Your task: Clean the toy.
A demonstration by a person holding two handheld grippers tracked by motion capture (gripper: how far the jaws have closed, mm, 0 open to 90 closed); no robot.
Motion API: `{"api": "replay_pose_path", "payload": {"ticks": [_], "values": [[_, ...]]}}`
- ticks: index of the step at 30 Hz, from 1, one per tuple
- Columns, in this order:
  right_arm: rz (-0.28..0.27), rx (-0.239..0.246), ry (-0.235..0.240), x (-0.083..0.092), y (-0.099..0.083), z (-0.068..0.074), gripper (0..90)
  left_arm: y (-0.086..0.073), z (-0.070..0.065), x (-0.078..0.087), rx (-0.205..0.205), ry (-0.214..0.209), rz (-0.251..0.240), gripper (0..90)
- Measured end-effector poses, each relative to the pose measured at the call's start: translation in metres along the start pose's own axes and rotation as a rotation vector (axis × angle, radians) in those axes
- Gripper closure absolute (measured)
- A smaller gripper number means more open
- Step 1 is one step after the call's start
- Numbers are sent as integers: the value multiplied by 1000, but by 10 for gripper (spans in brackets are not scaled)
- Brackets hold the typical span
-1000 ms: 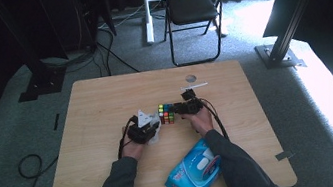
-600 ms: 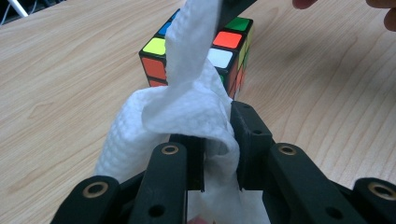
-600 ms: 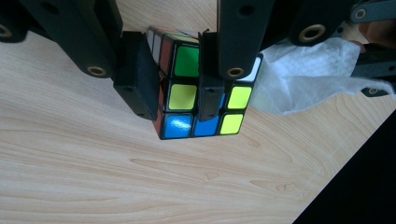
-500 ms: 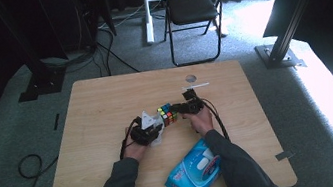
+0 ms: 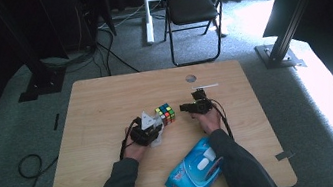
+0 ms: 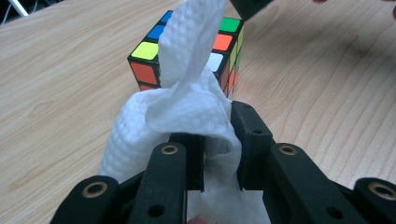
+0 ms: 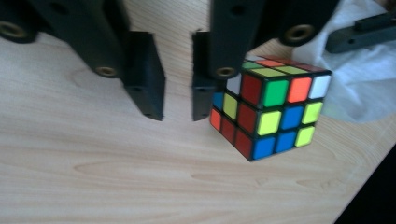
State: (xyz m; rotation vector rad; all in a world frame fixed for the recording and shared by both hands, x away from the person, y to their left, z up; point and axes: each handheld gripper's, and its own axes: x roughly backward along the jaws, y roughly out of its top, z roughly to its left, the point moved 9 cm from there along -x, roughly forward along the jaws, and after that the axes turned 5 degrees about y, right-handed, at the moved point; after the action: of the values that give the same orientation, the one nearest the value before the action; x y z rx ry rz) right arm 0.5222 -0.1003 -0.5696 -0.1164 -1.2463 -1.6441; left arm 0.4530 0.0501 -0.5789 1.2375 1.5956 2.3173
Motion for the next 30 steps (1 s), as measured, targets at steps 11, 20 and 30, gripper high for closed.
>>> {"api": "replay_pose_path", "payload": {"ticks": [11,20,30], "values": [[17,120,98,-11,9,41,615,1,1,1,7,4,-3,756],[30,83,104,-20,8,38,666,1,1,0,2,3,-1,756],[28,31,141,-19,9,36,699,3,0,1,2,2,-8,756]]}}
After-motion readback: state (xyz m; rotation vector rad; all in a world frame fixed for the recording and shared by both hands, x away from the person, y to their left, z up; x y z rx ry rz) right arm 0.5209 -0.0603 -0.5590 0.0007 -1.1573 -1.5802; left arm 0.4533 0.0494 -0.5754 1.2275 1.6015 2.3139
